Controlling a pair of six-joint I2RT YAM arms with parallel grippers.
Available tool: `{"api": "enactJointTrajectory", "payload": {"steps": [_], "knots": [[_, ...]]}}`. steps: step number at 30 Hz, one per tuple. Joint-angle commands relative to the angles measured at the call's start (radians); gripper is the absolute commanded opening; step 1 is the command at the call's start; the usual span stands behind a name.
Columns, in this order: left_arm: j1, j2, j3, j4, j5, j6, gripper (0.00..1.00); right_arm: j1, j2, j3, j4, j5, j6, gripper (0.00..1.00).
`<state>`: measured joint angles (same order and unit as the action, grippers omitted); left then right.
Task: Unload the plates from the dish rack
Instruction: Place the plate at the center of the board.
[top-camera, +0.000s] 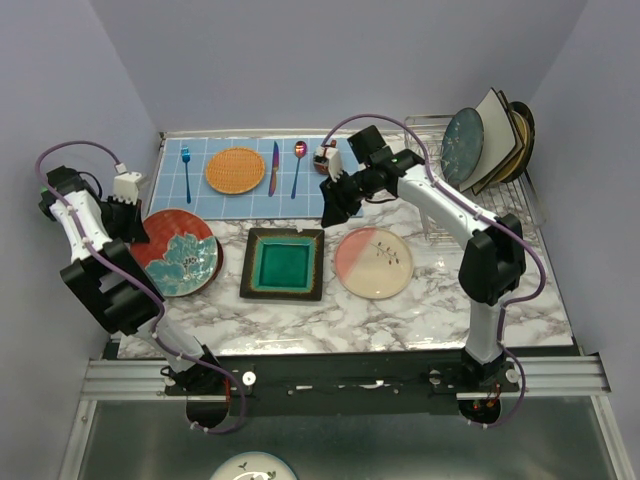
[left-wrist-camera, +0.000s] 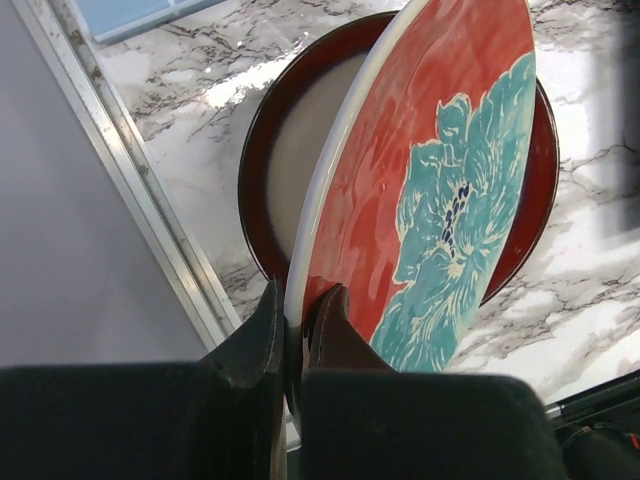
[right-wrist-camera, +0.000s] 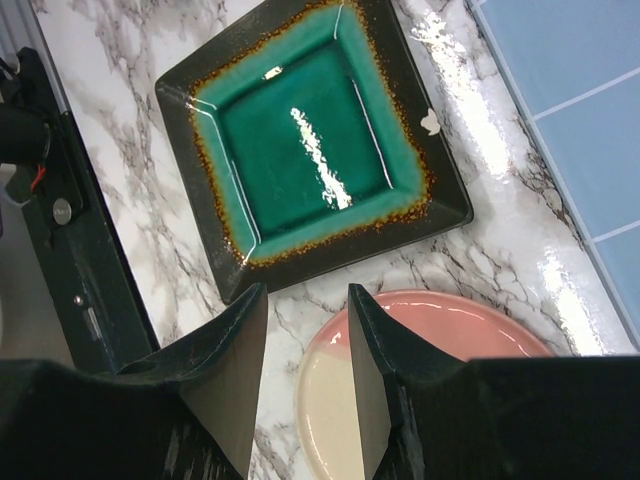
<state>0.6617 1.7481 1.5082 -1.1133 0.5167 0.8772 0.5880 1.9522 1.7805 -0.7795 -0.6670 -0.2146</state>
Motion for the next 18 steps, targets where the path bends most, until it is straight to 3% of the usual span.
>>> {"api": "enactJointTrajectory", "payload": {"steps": [1,18], "knots": [[-0.024,0.117,-0.154,0.245,-0.449,0.189,0.0,0.012,-0.004,0.01,0.0,-0.005,-0.012,0.46],[-0.036,0.162,-0.284,0.553,-0.774,0.262,0.0,0.027,0.007,0.019,-0.007,0.01,-0.014,0.46]]}}
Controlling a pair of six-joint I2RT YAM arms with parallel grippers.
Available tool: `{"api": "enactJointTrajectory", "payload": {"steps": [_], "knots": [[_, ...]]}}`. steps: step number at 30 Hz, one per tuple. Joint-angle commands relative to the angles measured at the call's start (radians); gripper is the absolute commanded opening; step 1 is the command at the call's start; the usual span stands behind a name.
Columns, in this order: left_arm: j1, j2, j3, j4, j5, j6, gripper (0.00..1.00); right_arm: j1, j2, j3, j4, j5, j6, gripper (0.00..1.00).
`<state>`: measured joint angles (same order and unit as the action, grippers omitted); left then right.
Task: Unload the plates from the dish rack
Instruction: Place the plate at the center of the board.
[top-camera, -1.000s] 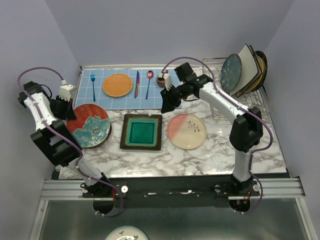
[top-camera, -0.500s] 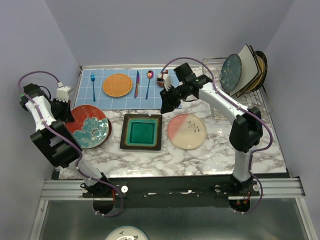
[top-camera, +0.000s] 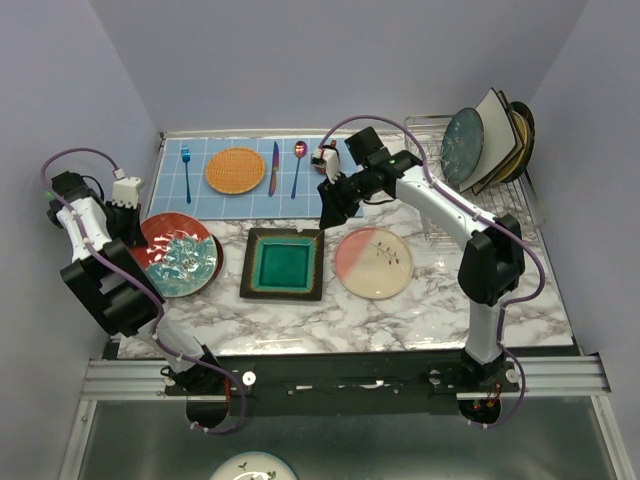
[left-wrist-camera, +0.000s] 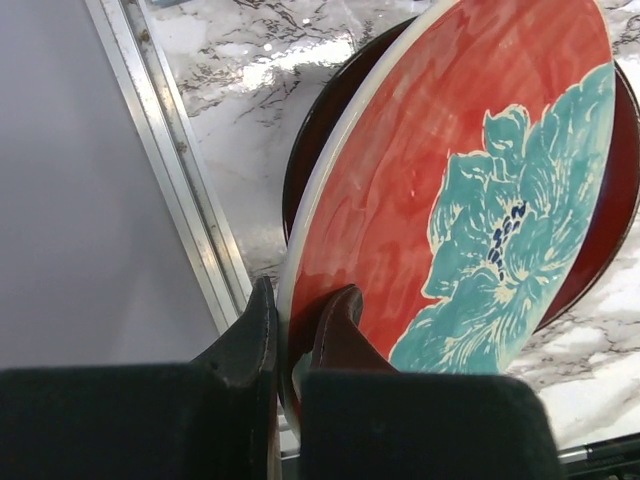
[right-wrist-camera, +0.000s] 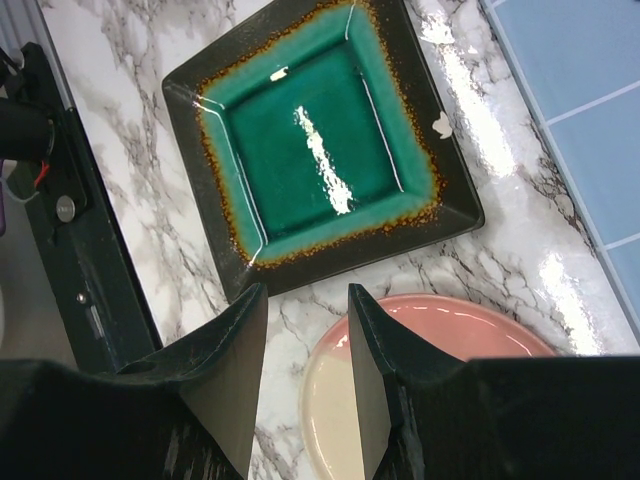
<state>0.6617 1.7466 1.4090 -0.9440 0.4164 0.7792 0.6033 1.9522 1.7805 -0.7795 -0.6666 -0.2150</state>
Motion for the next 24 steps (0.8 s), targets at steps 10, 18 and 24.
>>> {"api": "enactJointTrajectory", "payload": {"steps": [10,18,24], "knots": [[-0.047,0.238,-0.196,0.513,-0.795,0.425,0.0,0.021,0.017,0.03,-0.015,0.022,-0.017,0.46],[-0.047,0.297,-0.186,0.58,-0.837,0.45,0.0,0.024,0.024,0.03,-0.02,0.035,-0.02,0.46],[-0.05,0.283,-0.214,0.6,-0.8,0.439,0.0,0.027,0.033,0.037,-0.024,0.041,-0.023,0.46]]}}
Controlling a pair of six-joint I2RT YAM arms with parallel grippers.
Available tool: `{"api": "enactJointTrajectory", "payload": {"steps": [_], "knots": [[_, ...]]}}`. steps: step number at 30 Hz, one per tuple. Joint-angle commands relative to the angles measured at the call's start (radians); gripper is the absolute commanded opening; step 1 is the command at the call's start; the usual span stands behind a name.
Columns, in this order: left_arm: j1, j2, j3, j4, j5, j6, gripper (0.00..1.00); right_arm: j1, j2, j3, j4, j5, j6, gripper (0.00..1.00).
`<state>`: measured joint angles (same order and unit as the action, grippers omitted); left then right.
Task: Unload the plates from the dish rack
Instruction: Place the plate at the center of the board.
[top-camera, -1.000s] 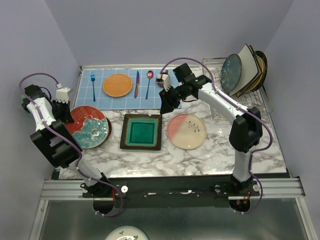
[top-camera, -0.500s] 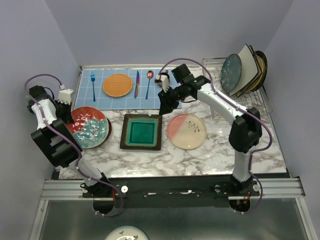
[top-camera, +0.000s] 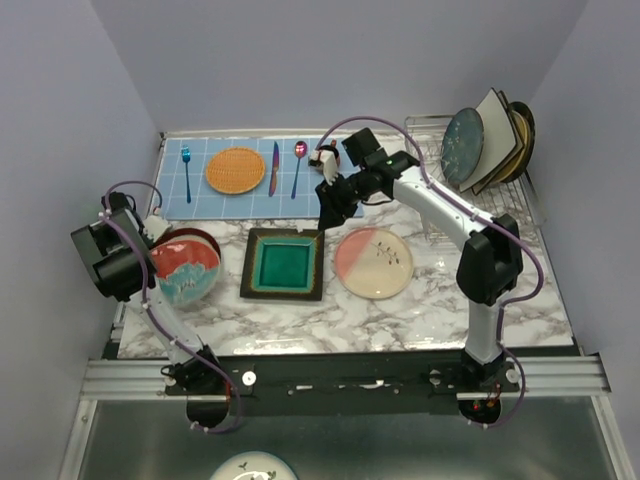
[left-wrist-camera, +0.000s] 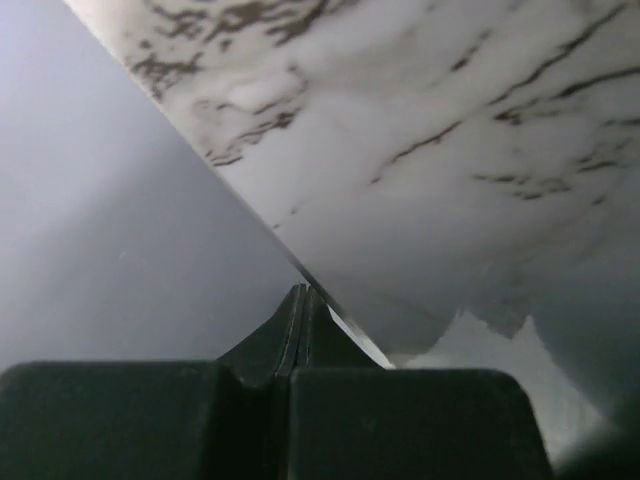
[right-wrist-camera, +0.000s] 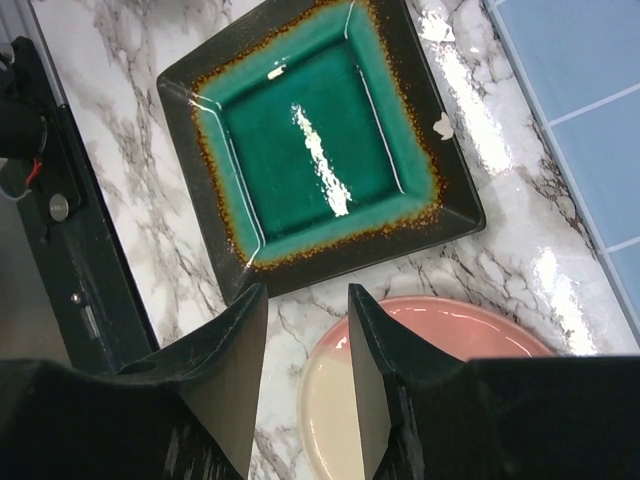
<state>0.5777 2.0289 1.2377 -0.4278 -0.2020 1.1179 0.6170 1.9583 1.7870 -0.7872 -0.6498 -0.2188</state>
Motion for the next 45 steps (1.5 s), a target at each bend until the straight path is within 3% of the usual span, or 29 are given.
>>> {"api": "enactJointTrajectory", "payload": {"steps": [1,8,12,15,19,20,23,24,28,31,32,33,34,35,36,40,45], "knots": [[0.034,-0.009,-0.044,0.078,-0.153,0.094,0.0,0.013,0.028,0.029,-0.02,0.025,-0.021,0.46],[0.034,-0.056,-0.014,0.02,-0.097,0.054,0.0,0.013,0.045,0.003,-0.003,0.015,-0.021,0.46],[0.039,-0.084,0.115,-0.153,0.002,-0.042,0.0,0.015,0.057,0.031,-0.014,0.025,-0.028,0.45],[0.042,-0.104,0.229,-0.27,0.111,-0.133,0.0,0.013,0.028,0.034,0.003,0.107,-0.016,0.47],[0.042,-0.171,0.296,-0.33,0.258,-0.227,0.0,0.013,-0.006,0.017,0.058,0.39,-0.011,0.49],[0.042,-0.182,0.331,-0.338,0.297,-0.251,0.0,0.013,-0.009,0.028,0.072,0.447,-0.014,0.56],[0.027,-0.202,0.44,-0.405,0.427,-0.335,0.12,0.013,-0.015,0.061,0.095,0.631,-0.025,0.61],[0.019,-0.202,0.468,-0.443,0.459,-0.357,0.27,0.013,-0.015,0.069,0.107,0.683,-0.027,0.61],[-0.047,-0.217,0.552,-0.476,0.569,-0.486,0.39,-0.002,-0.025,0.069,0.172,0.907,-0.045,0.63],[-0.099,-0.277,0.531,-0.425,0.602,-0.535,0.55,-0.028,-0.042,0.049,0.224,1.04,-0.076,0.68],[-0.111,-0.295,0.514,-0.407,0.613,-0.578,0.6,-0.043,-0.053,0.045,0.239,1.073,-0.082,0.75],[-0.124,-0.323,0.508,-0.382,0.639,-0.593,0.69,-0.054,-0.061,0.045,0.238,1.087,-0.088,0.78],[-0.143,-0.335,0.503,-0.371,0.656,-0.618,0.76,-0.065,-0.067,0.043,0.235,1.111,-0.088,0.92],[-0.153,-0.346,0.49,-0.355,0.668,-0.669,0.92,-0.085,-0.088,0.035,0.244,1.127,-0.085,1.0],[-0.162,-0.369,0.482,-0.326,0.702,-0.693,0.99,-0.097,-0.104,0.025,0.25,1.133,-0.082,1.0],[-0.194,-0.461,0.358,-0.117,0.756,-0.863,0.99,-0.146,-0.196,-0.079,0.311,1.127,-0.044,1.0],[-0.208,-0.688,-0.085,0.388,0.799,-1.073,0.99,-0.175,-0.354,-0.352,0.503,1.116,-0.024,1.0]]}}
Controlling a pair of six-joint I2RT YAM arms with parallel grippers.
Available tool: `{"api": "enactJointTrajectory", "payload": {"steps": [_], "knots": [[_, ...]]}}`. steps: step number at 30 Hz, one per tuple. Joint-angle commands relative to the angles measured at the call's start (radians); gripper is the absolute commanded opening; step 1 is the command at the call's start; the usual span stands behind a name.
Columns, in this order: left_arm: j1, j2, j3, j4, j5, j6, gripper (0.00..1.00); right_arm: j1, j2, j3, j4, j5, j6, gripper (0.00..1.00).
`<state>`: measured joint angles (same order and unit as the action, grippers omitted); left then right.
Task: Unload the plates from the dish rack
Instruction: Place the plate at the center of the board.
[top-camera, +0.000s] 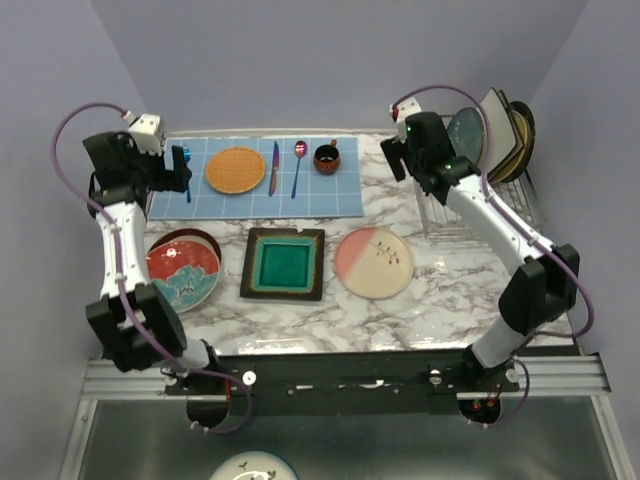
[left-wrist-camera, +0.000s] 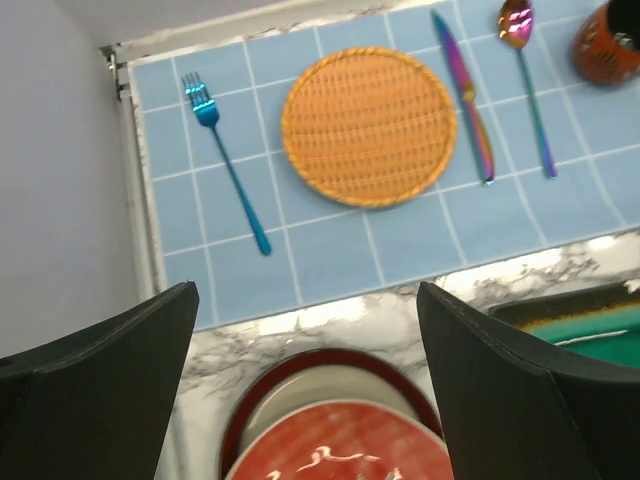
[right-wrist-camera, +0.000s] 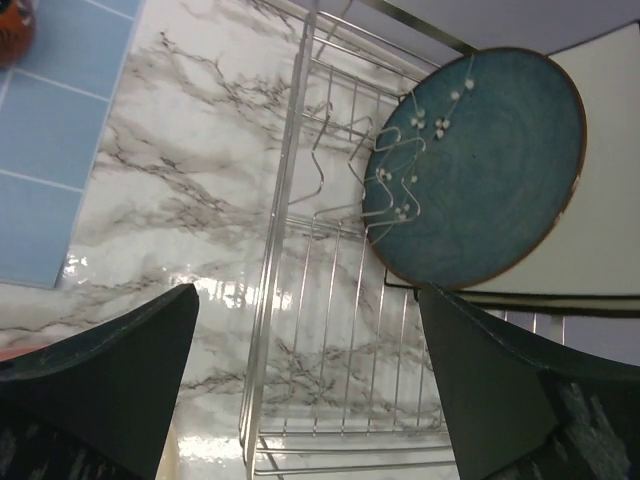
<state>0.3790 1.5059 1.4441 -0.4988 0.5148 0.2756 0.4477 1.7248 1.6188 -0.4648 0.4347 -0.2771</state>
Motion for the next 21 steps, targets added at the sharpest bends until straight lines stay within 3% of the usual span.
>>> {"api": "enactJointTrajectory", "payload": {"steps": [1,5,12,21], "knots": [[-0.018,-0.193,-0.351,0.517,0.071,-0.266,0.99,-0.007,-0.169,-0.215,0.205,0.021,0.039,1.0],[-0.049,-0.254,-0.635,0.761,0.016,-0.352,0.99,-0.009,-0.215,-0.293,0.259,0.016,0.041,1.0],[-0.095,-0.246,-0.948,1.239,-0.039,-0.441,0.99,-0.015,-0.278,-0.359,0.328,0.038,0.041,1.0],[-0.181,-0.179,-1.122,1.443,-0.159,-0.426,0.99,-0.017,-0.309,-0.439,0.379,0.033,0.049,1.0]]}}
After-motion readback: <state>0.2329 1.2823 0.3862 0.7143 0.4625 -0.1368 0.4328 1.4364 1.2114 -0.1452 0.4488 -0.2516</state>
